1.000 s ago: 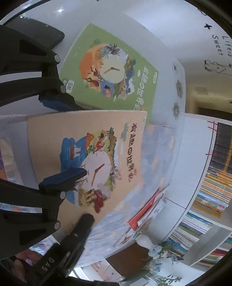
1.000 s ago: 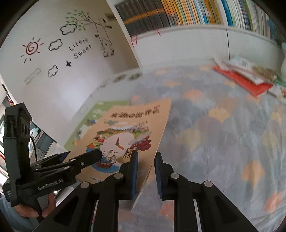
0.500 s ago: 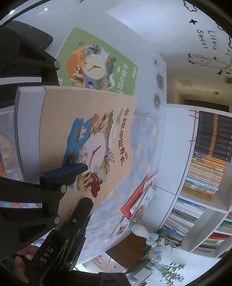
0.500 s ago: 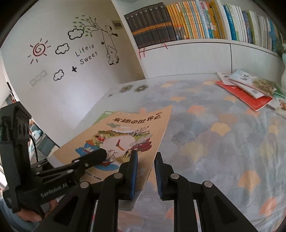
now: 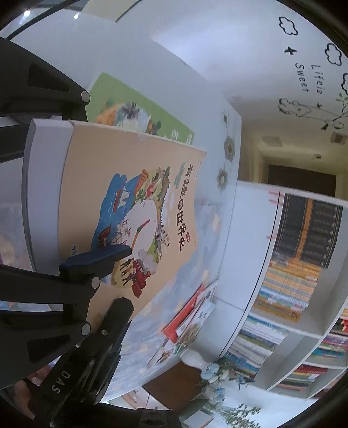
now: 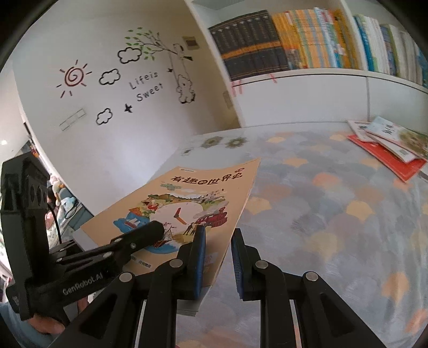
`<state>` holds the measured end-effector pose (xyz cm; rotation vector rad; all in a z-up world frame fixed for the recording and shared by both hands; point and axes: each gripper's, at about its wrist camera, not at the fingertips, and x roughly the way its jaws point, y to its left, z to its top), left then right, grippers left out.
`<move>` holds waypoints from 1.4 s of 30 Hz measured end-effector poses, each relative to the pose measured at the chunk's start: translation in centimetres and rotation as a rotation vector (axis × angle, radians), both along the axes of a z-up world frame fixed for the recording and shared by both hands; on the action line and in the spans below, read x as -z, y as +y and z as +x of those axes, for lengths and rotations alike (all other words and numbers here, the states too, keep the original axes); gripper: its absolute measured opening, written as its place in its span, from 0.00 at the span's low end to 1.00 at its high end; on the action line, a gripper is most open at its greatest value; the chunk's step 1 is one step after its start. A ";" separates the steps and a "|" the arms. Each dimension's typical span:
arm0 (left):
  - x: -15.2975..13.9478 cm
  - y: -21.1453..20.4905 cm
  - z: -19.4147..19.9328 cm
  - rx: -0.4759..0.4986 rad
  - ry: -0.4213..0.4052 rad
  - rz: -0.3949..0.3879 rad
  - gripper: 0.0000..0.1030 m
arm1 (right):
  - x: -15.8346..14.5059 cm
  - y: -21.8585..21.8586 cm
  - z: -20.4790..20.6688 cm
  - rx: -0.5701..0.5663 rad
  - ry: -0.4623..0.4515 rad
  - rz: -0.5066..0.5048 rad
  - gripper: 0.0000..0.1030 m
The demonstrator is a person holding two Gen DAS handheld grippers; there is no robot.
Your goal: Organize books
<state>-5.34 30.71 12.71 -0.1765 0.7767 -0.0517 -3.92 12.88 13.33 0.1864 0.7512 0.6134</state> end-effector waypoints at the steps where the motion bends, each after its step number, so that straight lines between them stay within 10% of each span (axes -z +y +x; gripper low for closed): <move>1: 0.0 0.4 0.0 -0.005 -0.001 0.006 0.44 | 0.0 0.6 0.1 -0.007 0.000 0.002 0.18; 25: 4.1 8.8 4.5 0.000 0.106 0.056 0.44 | 3.6 10.5 1.5 0.017 0.058 -0.077 0.19; 32: 5.8 9.3 5.0 -0.106 0.250 0.170 0.70 | 6.3 12.2 1.0 0.003 0.153 -0.144 0.19; 42: 5.8 8.9 3.7 -0.147 0.358 0.241 0.76 | 7.6 13.5 0.7 -0.081 0.117 -0.214 0.12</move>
